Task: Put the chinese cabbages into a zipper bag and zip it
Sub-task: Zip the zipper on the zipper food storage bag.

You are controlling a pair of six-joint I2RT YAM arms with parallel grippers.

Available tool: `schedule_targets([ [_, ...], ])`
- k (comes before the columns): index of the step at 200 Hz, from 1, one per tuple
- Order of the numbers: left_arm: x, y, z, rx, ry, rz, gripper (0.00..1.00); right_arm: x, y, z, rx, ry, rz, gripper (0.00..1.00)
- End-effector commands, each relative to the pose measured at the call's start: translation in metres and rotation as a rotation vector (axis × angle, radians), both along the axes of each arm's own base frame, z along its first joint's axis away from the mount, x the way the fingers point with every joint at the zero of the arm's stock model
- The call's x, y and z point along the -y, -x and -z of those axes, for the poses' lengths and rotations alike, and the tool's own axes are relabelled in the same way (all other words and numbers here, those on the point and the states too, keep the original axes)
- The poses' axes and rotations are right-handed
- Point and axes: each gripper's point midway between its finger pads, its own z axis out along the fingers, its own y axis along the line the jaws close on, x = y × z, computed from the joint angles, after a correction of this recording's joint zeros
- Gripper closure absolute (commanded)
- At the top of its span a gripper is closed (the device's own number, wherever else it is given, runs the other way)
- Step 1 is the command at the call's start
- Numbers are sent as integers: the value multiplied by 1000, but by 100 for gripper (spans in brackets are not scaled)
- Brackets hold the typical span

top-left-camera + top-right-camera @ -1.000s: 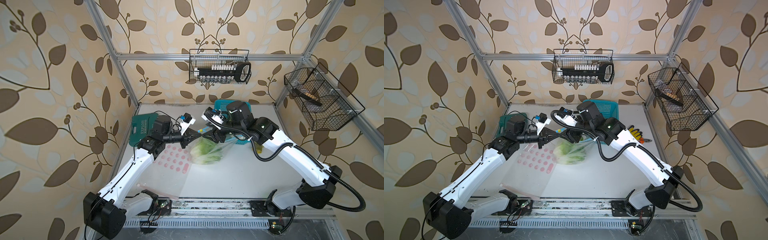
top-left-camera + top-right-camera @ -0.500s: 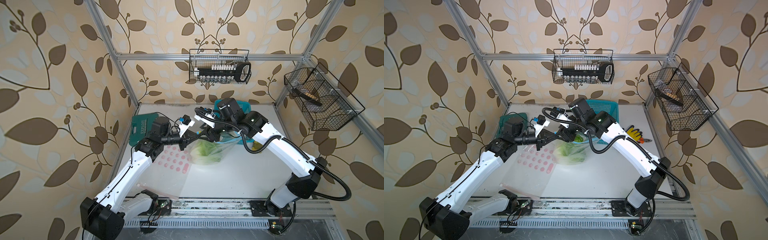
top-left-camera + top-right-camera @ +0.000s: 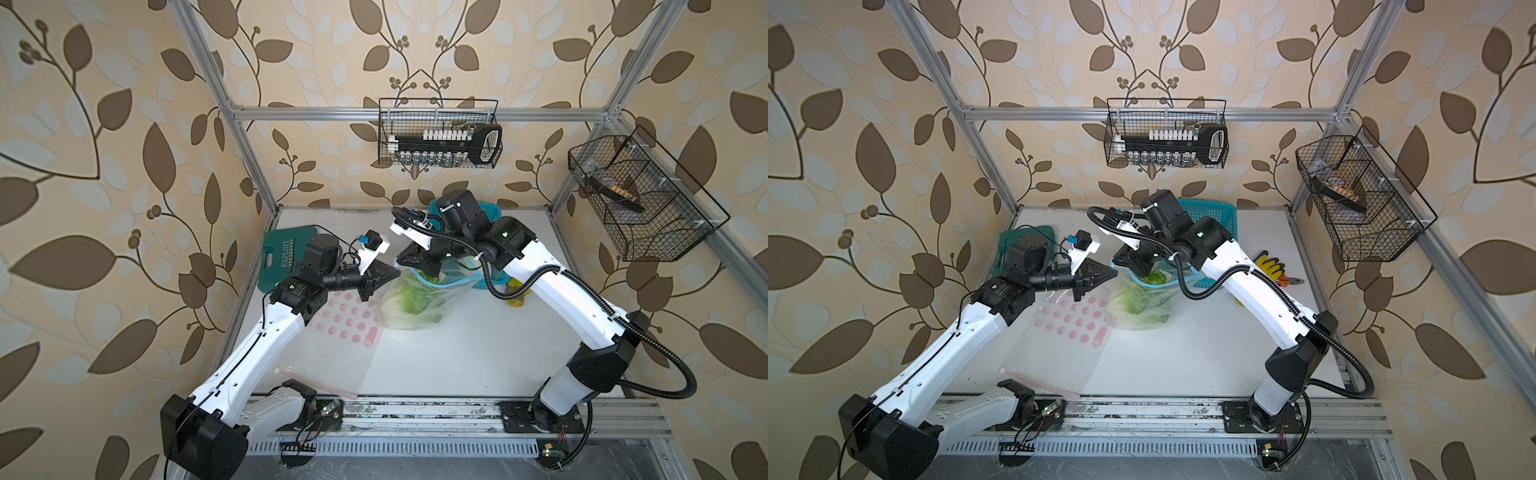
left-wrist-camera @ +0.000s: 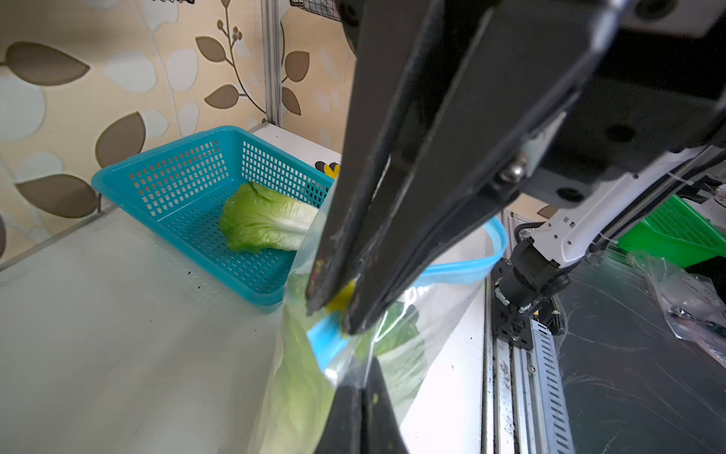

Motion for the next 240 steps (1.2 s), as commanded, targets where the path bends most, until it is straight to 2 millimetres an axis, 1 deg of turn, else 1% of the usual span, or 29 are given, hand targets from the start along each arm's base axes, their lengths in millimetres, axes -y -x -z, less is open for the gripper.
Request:
schedule_targets([
  [1,-1,0,-19,68,43,-30,100,-2,1,0,-14,-17,-10,89],
  [39,-4,-4,-25,70,52,-70,100,-2,-2,1,-3,-14,-14,91],
  [98,-7,-13,-21,33,89,-135,100,10,2,-1,16,-11,-10,93],
  [135,-9,-18,-20,32,76,-162,100,15,8,4,12,7,-20,94],
  [140,-9,-19,-19,34,74,-162,100,21,2,5,11,8,0,94],
  [153,-9,-20,-20,32,75,-163,100,24,1,5,10,7,7,95],
  [240,-8,-21,-18,18,77,-166,100,25,3,6,0,6,2,95],
])
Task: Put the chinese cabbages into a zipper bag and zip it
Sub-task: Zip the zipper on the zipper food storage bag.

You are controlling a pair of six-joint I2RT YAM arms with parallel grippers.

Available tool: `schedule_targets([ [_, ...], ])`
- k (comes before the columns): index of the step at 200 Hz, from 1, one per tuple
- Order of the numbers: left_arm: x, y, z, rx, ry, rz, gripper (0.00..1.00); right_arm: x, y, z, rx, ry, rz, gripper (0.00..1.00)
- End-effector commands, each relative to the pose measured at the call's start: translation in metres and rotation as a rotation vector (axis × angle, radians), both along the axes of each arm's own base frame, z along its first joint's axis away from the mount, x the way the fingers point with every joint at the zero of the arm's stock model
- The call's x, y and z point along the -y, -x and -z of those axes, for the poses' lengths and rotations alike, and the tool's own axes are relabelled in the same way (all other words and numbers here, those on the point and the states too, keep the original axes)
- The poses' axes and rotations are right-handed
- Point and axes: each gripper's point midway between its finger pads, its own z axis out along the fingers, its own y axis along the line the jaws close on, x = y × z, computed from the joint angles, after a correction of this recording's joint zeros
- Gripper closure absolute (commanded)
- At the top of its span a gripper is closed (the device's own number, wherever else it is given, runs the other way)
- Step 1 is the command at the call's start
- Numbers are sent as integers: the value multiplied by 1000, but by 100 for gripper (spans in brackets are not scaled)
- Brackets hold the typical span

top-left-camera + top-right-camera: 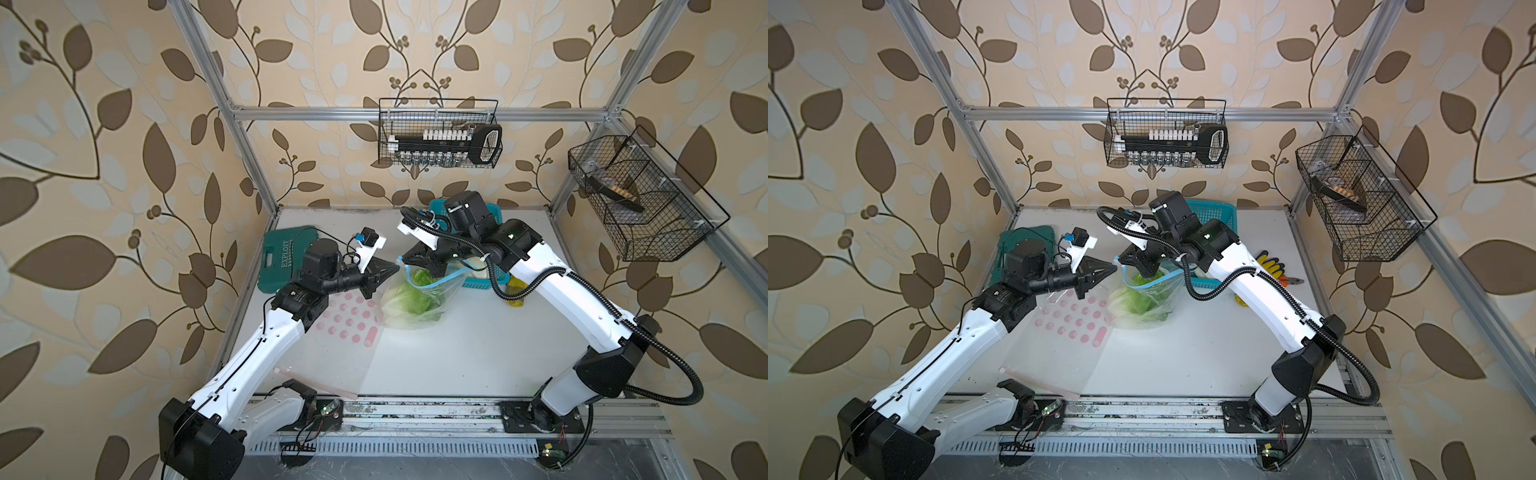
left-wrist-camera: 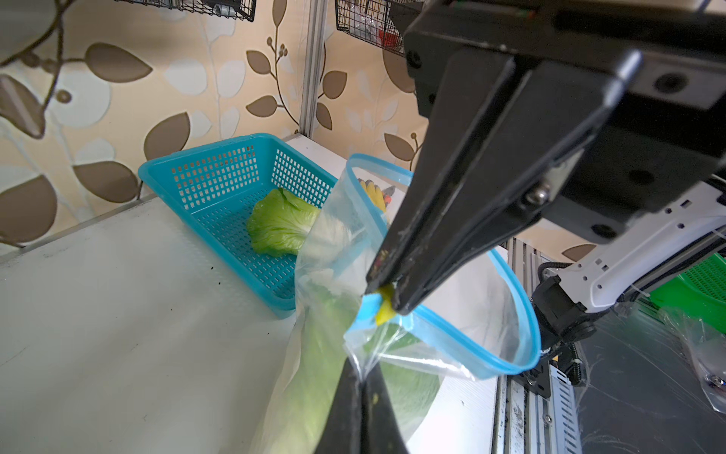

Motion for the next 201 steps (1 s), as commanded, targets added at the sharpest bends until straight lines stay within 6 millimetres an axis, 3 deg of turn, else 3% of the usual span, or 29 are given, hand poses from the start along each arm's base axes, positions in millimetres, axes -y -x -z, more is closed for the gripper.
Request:
schedule_targets([
  [1,-4,-6,-14,49,18,-39,100,11,6,2,-7,24,0,95],
  [62,-5,-7,-13,54,6,-49,100,17,8,5,-18,25,6,95],
  [201,1,-4,-7,95,2,3,100,3,14,9,-109,-36,-28,89],
])
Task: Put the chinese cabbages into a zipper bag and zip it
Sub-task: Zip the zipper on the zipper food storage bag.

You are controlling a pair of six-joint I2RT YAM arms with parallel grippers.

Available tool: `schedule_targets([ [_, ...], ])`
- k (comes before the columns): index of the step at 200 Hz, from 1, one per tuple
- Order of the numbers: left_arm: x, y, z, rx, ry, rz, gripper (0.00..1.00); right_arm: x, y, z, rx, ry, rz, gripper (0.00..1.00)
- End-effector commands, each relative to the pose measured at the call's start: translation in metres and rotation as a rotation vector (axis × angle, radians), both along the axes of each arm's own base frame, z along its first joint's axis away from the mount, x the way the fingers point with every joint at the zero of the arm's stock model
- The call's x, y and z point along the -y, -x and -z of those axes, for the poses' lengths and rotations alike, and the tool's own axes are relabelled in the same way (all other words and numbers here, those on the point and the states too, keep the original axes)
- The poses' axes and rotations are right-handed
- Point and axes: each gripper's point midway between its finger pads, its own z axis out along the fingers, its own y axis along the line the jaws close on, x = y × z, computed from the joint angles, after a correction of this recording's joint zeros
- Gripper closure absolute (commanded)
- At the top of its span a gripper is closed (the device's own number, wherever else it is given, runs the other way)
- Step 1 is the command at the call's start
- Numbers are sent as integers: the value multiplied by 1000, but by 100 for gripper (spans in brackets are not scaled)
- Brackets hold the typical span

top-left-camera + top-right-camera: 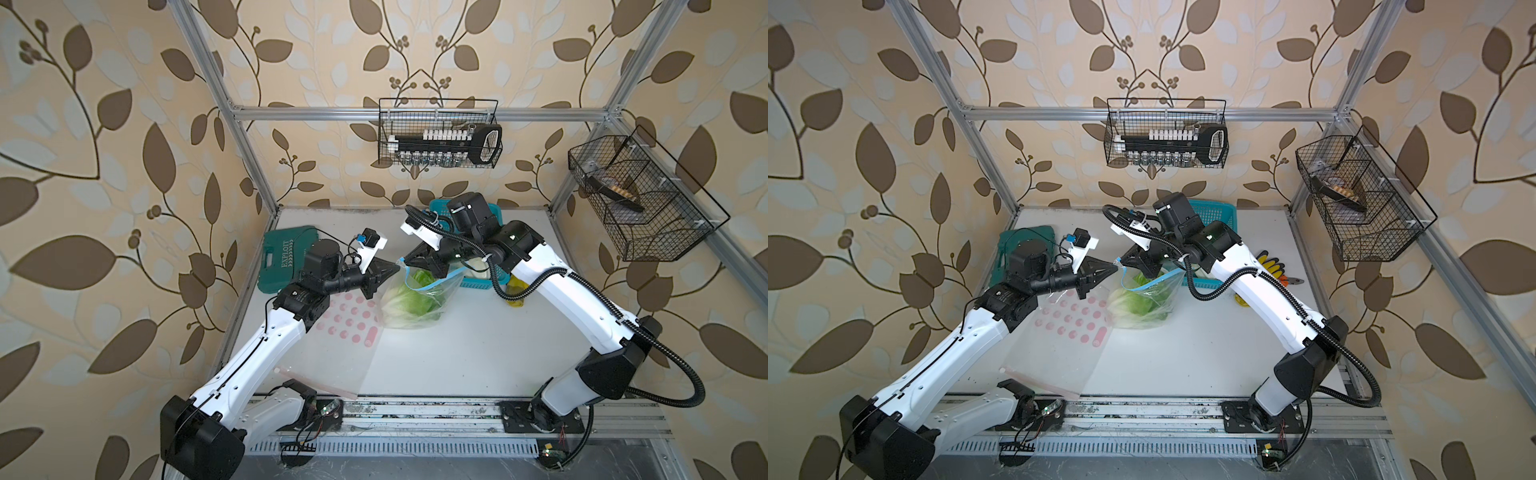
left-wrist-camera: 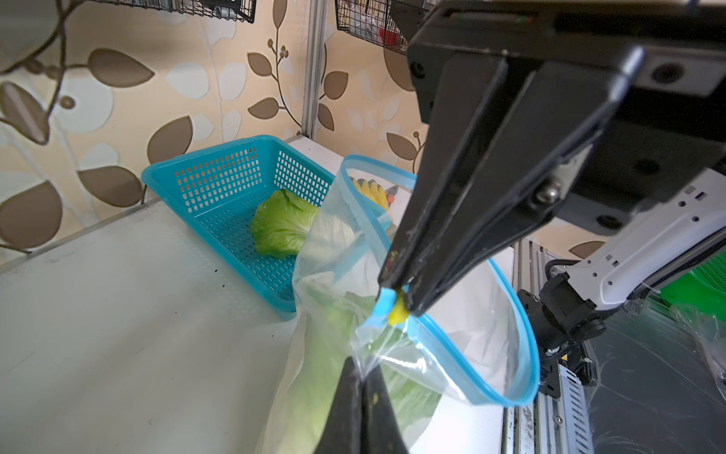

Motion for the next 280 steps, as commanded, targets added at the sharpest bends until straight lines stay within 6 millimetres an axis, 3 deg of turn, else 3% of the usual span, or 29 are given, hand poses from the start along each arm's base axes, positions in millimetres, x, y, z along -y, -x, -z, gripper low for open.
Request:
schedule_targets([
  [1,0,-1,-11,70,13,3,100,1,11,6,-59,-5,-26,89],
  [25,2,0,-13,79,19,14,100,2,13,0,-59,-16,-30,78],
  [66,4,5,-19,86,21,45,100,15,14,-28,-19,-71,7,55],
  [98,9,8,-17,78,27,70,100,29,7,-30,13,-42,60,49],
  [125,12,9,-18,76,26,83,100,28,3,-24,-1,-4,59,51],
  [187,13,11,-18,80,22,86,100,1,1,-13,-29,16,-3,52],
  [224,13,11,-19,84,20,85,100,-10,-1,-8,-71,4,-31,69],
  [252,13,12,-19,87,19,81,100,-11,-3,-1,-82,18,-30,73],
  [280,13,12,-18,84,21,80,100,-12,-5,-1,-82,16,-23,89],
])
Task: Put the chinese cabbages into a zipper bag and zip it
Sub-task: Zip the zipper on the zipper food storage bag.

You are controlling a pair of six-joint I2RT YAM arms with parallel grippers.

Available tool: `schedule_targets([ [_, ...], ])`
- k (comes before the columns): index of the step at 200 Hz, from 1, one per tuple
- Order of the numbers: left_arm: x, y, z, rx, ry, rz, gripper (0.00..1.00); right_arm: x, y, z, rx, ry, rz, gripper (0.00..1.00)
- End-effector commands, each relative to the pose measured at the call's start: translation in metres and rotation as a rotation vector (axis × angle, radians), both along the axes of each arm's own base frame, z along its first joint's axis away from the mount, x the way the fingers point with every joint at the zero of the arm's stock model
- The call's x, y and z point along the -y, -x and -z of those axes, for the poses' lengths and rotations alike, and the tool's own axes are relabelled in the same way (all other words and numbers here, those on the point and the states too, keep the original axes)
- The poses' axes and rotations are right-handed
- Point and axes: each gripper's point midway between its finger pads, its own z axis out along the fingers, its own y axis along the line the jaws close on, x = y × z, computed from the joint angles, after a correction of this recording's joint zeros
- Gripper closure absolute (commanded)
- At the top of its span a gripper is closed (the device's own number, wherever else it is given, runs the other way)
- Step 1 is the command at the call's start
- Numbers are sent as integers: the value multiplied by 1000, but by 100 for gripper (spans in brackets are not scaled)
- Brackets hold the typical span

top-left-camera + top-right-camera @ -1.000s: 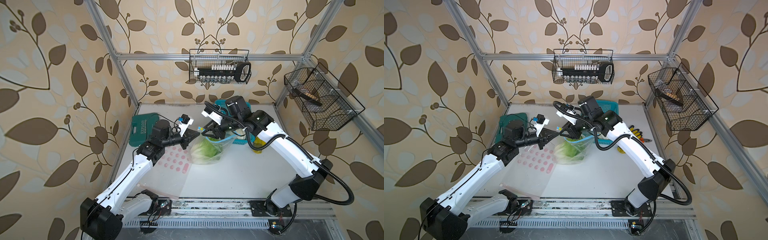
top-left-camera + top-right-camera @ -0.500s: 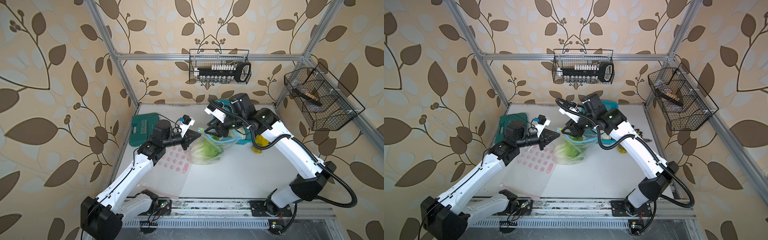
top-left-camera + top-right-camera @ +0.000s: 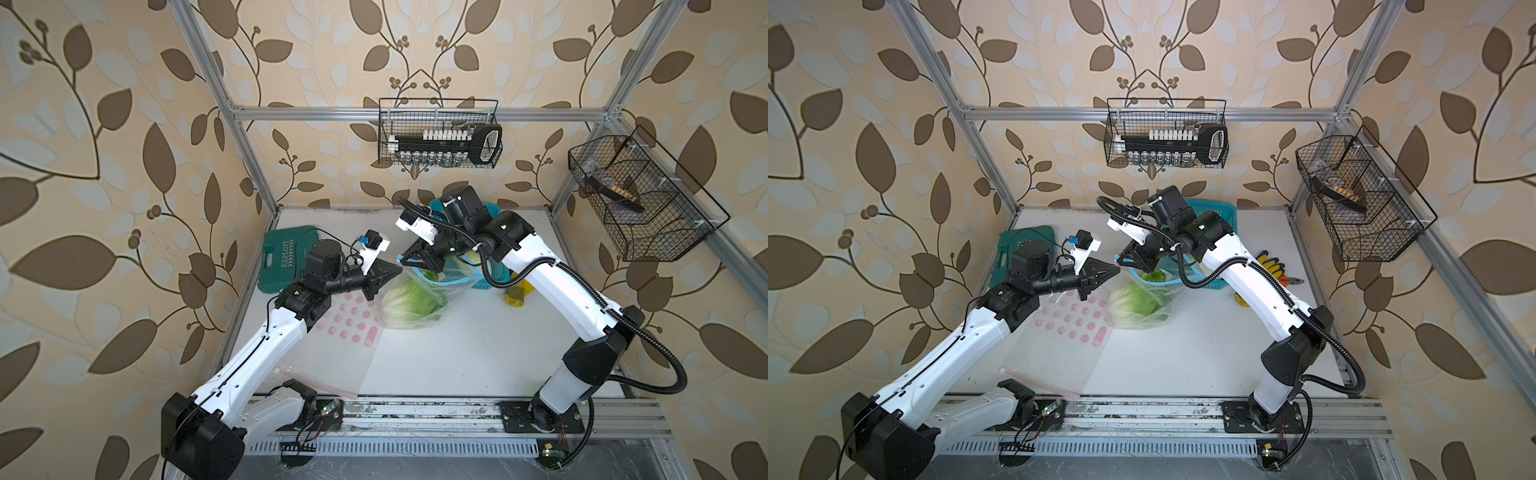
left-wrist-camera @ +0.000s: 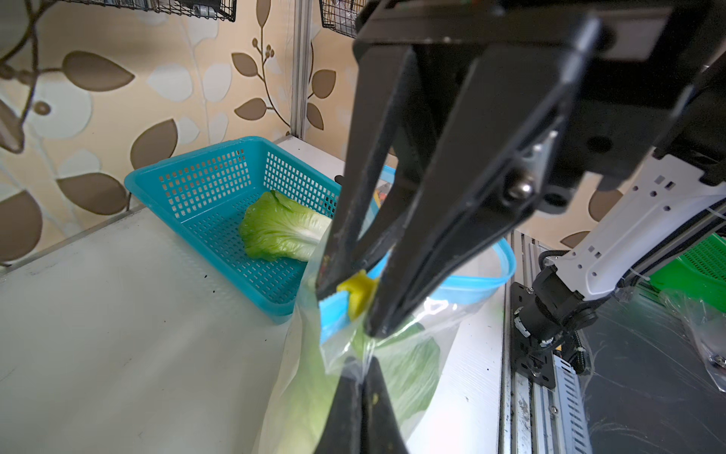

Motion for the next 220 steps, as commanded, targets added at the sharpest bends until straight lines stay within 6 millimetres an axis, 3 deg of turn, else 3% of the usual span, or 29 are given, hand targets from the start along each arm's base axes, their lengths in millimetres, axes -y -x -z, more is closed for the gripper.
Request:
schedule_targets([
  [1,4,5,-20,75,26,31,100,-4,3,-5,1,-12,-25,89],
  [27,2,9,-17,55,9,30,100,-4,5,-12,14,-28,-27,96],
  [41,-3,13,-11,40,-28,20,75,-3,9,-13,12,-33,-41,98],
  [52,-3,18,-8,44,-52,38,61,-3,12,-13,10,-30,-52,99],
  [75,1,26,-12,50,-61,104,51,-2,20,-12,18,-20,-86,99],
  [132,3,26,-24,127,-90,162,54,-1,47,-25,41,-49,-193,100],
  [189,11,27,-31,118,-43,217,71,-3,56,-29,47,-73,-233,100],
  [220,13,26,-39,127,-18,222,71,-2,57,-23,32,-59,-236,100],
])
